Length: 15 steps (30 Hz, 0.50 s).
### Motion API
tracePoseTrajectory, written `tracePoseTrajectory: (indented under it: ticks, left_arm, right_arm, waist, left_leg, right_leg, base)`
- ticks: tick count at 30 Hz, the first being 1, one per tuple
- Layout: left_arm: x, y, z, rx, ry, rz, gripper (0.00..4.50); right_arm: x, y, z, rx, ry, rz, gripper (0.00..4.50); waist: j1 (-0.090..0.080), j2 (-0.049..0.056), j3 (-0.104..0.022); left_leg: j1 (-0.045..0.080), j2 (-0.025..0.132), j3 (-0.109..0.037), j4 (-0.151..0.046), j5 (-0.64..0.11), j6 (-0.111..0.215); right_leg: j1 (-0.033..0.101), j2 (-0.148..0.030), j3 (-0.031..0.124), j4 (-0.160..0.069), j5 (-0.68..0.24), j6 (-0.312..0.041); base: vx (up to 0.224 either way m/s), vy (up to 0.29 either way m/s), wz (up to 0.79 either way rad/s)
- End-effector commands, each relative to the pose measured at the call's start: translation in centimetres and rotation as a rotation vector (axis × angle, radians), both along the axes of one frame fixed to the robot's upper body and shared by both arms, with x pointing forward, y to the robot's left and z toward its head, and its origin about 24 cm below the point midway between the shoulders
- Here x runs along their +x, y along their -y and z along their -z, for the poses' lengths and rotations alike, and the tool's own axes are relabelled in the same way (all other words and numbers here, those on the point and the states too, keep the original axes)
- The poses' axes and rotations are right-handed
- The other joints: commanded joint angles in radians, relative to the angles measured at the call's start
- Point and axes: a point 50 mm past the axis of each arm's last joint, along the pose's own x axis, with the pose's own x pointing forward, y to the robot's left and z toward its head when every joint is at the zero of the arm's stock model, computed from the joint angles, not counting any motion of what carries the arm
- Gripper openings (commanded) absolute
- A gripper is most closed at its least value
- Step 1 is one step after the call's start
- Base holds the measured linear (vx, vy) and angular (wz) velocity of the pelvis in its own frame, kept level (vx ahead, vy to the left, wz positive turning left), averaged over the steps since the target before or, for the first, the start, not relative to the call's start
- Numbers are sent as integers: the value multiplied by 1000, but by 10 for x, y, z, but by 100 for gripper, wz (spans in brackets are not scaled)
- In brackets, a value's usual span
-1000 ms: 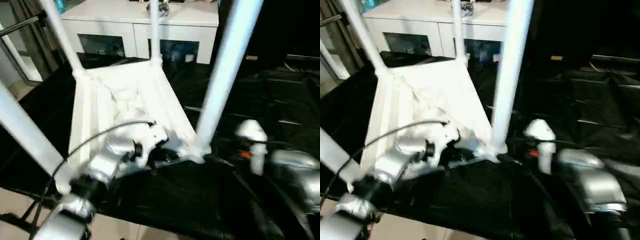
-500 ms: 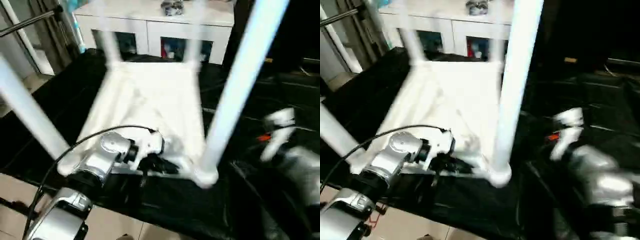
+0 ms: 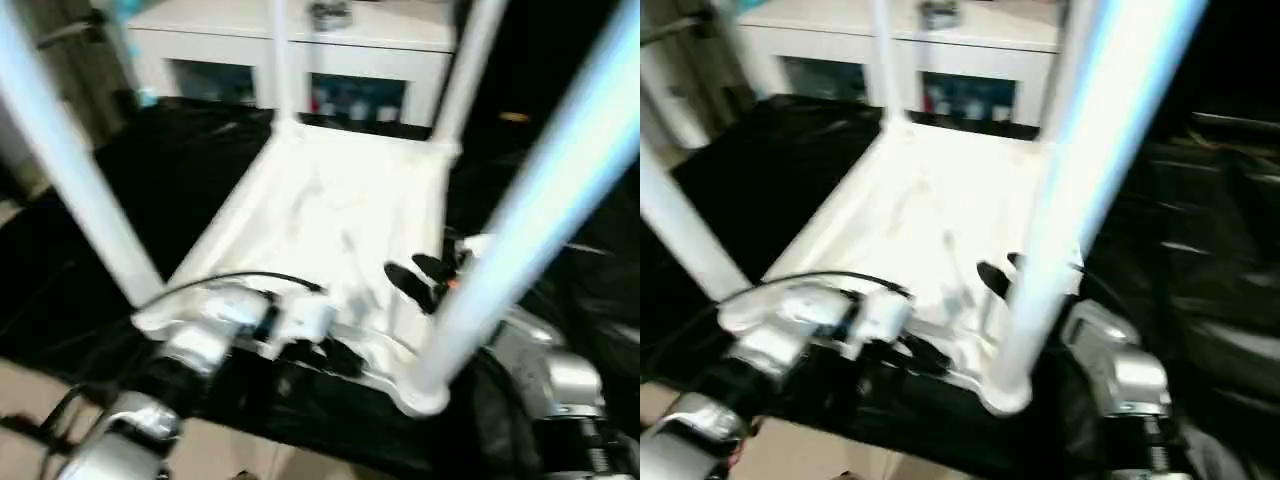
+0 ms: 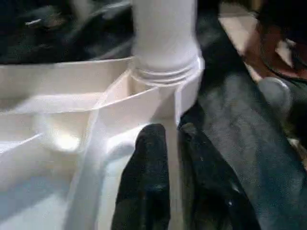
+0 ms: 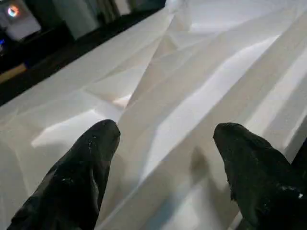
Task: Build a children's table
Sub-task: Rotate leg to tighten
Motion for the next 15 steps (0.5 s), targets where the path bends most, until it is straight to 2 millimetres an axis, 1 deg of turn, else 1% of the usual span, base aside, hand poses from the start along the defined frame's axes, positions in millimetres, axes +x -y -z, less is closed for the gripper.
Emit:
tracePoseTrajectory:
  ticks: [1,2,3,4,5,6,7,8,9,10,11,12,13,14,15]
  left_arm:
    - [3,-12,-12,-119,6,-160,91]
    - [3,-12,-12,-119,6,-160,96]
    - [4,-15,-16,-182,5,-237,105]
    - [7,-20,-22,-247,18,-334,111]
    - [10,-26,-27,-297,33,-446,123]
    - [12,-32,-30,-323,48,-551,139]
    - [16,-39,-32,-340,73,-665,139]
    - [20,-49,-35,-374,79,-793,144]
    - [22,-60,-35,-372,74,-957,152]
    - [23,-68,-34,-366,69,-1065,167]
    - [22,-80,-32,-295,95,-1250,178]
    - [22,-82,-32,-282,98,-1282,184]
    - [19,-88,-33,-313,59,-1376,184]
    - [18,-89,-33,-331,43,-1398,188]
    - [12,-87,-35,-408,18,-1405,188]
  right_arm:
    - [4,1,-13,5,51,92,355]
    - [4,1,-13,5,51,92,355]
    - [4,2,-15,2,60,130,355]
    - [4,3,-16,-14,68,167,374]
    - [2,3,-18,-38,83,190,385]
    - [0,2,-19,-57,96,204,395]
    - [-2,3,-20,-88,113,217,395]
    - [-3,4,-21,-119,128,237,404]
    - [-4,9,-24,-168,148,275,416]
    - [-4,12,-27,-200,162,301,428]
    - [-6,20,-29,-257,156,364,435]
    - [-6,22,-29,-266,153,376,441]
    - [-9,29,-30,-313,141,435,441]
    - [-10,31,-30,-327,138,450,443]
    - [-13,33,-29,-351,128,451,443]
  waist:
    - [-2,3,-61]
    - [-4,-2,-60]
    - [-4,3,-61]
    - [-4,-1,-60]
    - [-3,1,-60]
    - [-4,-1,-60]
    - [-3,0,-57]
    - [-5,1,-57]
    - [-5,0,-56]
    - [-7,-2,-55]
    - [-10,-5,-53]
    - [-12,-4,-53]
    - [-12,-9,-53]
    - [-11,-6,-53]
    - [-10,-7,-53]
  left_leg:
    - [6,14,7,-74,-191,8]
    - [8,11,9,-74,-203,10]
    - [10,11,9,-74,-205,6]
    - [9,12,9,-74,-208,6]
    - [10,14,9,-74,-210,0]
    - [9,13,9,-74,-212,0]
    - [8,14,8,-75,-221,-1]
    - [9,11,8,-75,-231,-4]
    - [9,11,8,-74,-237,-7]
    - [8,11,7,-75,-237,-12]
    - [7,10,6,-76,-237,-13]
    - [7,12,6,-76,-230,-14]
    - [6,4,8,-73,-221,-9]
    - [6,6,6,-74,-212,-16]
    - [5,3,7,-72,-211,-8]
  right_leg:
    - [50,-34,25,-54,-120,-228]
    - [49,-30,24,-59,-130,-231]
    - [49,-30,25,-57,-130,-232]
    - [48,-30,25,-58,-132,-234]
    - [49,-27,25,-55,-124,-234]
    - [49,-26,24,-56,-118,-232]
    - [50,-25,24,-59,-131,-218]
    - [49,-23,24,-61,-151,-203]
    - [49,-22,24,-61,-157,-199]
    - [51,-22,24,-63,-165,-193]
    - [51,-21,24,-67,-202,-168]
    - [51,-19,25,-68,-199,-160]
    - [49,-17,24,-73,-223,-144]
    - [51,-19,26,-68,-220,-145]
    - [45,-17,26,-74,-228,-140]
  base:
    - [0,0,0]
    - [0,0,0]
    - [0,0,0]
    - [0,0,0]
    - [0,0,0]
    - [0,0,0]
    - [0,0,0]
    - [0,0,0]
    - [0,0,0]
    - [0,0,0]
    - [0,0,0]
    - [0,0,0]
    - [0,0,0]
    - [0,0,0]
    - [0,0,0]
